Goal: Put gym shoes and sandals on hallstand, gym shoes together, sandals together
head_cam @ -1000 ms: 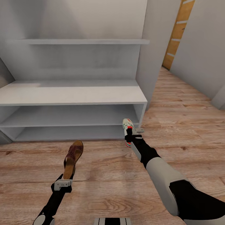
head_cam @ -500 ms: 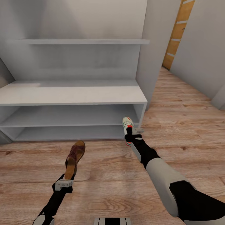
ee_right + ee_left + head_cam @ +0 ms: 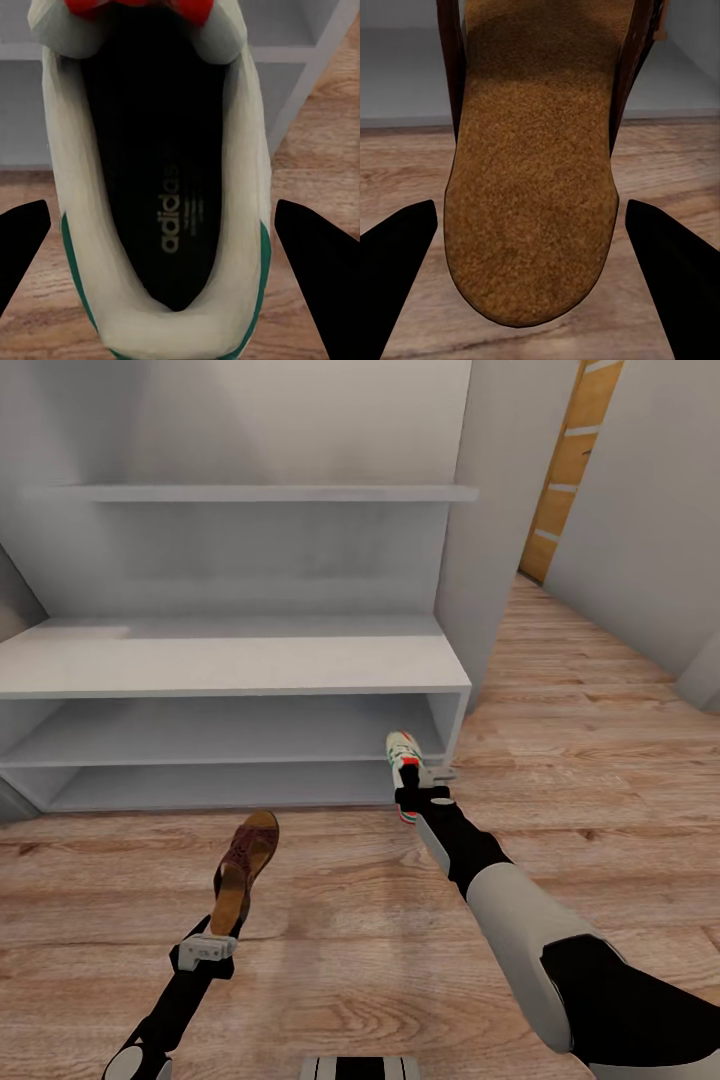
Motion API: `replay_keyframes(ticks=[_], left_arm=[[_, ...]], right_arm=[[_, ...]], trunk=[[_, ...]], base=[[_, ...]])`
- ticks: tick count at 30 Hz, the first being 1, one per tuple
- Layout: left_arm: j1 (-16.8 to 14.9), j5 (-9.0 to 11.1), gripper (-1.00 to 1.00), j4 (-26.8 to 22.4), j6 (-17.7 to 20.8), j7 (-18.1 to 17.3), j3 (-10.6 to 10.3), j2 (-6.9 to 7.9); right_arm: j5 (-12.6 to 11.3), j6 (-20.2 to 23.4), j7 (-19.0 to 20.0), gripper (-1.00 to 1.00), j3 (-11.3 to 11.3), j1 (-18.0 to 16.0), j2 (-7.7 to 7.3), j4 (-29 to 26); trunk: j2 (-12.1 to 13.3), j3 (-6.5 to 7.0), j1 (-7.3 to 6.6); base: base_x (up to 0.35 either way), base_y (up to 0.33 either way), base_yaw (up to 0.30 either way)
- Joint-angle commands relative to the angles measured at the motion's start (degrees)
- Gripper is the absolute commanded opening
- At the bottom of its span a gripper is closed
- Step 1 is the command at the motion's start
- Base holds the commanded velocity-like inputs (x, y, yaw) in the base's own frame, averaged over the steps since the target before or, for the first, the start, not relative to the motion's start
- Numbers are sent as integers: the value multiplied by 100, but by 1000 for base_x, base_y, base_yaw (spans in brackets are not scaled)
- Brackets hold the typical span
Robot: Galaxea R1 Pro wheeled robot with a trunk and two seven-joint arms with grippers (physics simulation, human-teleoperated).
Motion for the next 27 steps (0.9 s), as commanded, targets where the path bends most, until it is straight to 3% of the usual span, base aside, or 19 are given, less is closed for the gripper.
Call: replay_keyframes(ticks=[1,13,27], left_arm=[[0,1,-100,-2,1,-9,0,0],[3,1,-100,-3,8,-284,4,6],[8,-6,-100,1,2,-363,2,13]], right_arm=[[0,24,1,-100,7,-2,0,-2],[-9,111,19,-100,36,3,0,-10],[-11,126,23,-100,41,17,0,4]], trunk=[[0,0,0],[0,0,0],[0,0,0]], base=[[0,0,0],[9,4,0],[169,82,0]])
